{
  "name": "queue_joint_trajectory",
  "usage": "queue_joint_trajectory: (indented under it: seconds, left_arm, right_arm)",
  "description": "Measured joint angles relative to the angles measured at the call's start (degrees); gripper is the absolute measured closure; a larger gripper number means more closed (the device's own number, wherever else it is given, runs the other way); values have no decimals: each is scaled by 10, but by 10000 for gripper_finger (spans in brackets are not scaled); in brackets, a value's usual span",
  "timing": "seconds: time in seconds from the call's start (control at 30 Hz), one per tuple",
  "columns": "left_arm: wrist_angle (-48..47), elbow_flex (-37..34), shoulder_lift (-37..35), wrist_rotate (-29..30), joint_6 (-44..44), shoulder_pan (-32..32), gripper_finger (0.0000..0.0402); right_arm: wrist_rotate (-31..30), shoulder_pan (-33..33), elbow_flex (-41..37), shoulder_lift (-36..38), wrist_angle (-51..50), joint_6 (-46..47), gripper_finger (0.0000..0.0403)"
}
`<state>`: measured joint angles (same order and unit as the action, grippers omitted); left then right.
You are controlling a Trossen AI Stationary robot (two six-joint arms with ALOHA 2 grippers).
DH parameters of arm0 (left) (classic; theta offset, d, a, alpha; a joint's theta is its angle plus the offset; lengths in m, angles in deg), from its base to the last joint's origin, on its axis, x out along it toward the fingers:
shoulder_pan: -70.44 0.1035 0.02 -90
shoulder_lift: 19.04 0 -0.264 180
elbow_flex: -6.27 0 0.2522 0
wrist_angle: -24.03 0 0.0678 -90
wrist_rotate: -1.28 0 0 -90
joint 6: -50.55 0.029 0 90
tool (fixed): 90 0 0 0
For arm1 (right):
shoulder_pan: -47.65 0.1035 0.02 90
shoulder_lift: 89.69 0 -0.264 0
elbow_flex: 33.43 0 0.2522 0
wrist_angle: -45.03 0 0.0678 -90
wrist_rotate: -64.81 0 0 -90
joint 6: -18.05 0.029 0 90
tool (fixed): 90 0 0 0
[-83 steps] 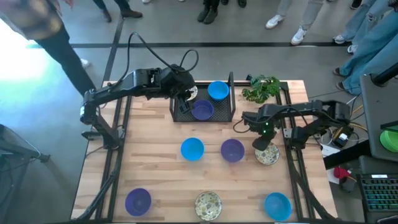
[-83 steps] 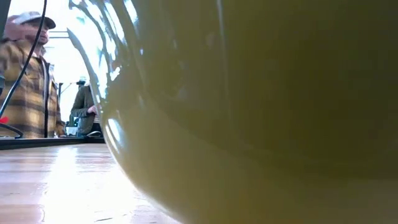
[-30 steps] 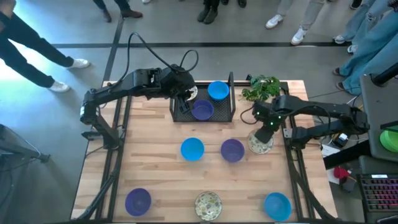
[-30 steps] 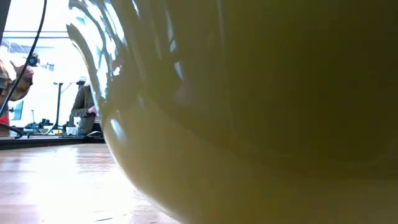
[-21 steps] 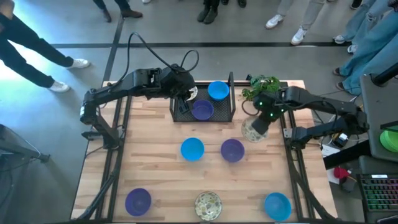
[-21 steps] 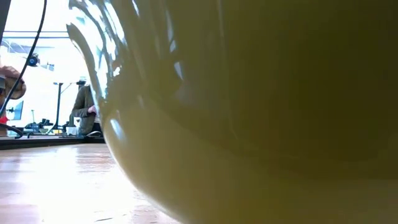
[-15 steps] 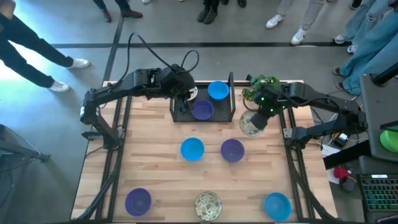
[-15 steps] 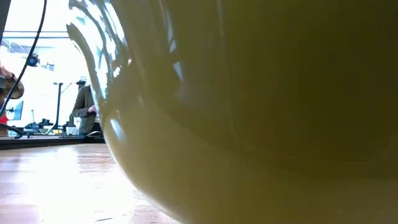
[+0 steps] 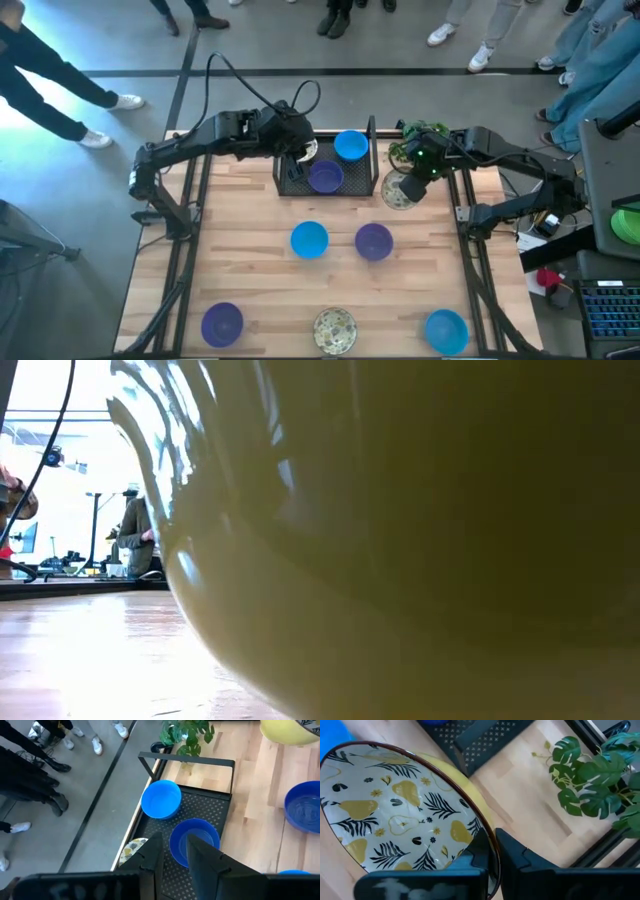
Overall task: Pick & Place Mini bowls
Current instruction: Stack the top white bowl on top of the white bowl on the shelf
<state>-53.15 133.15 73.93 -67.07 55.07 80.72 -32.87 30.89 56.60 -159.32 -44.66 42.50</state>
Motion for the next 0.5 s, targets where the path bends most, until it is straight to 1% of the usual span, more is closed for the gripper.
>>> queue_joint_trajectory:
  seconds: [0.23, 0.43, 0.5]
  left_arm:
    - [0, 0, 0, -1, 2, 0, 324]
    - [0, 0, 0, -9, 1, 0, 353]
    - [3, 0, 0, -10, -5, 0, 356]
  right_arm:
    - [0, 0, 2, 0, 2, 2, 392]
    - [0, 0, 1, 0, 3, 2, 392]
    - [0, 0, 1, 0, 3, 2, 392]
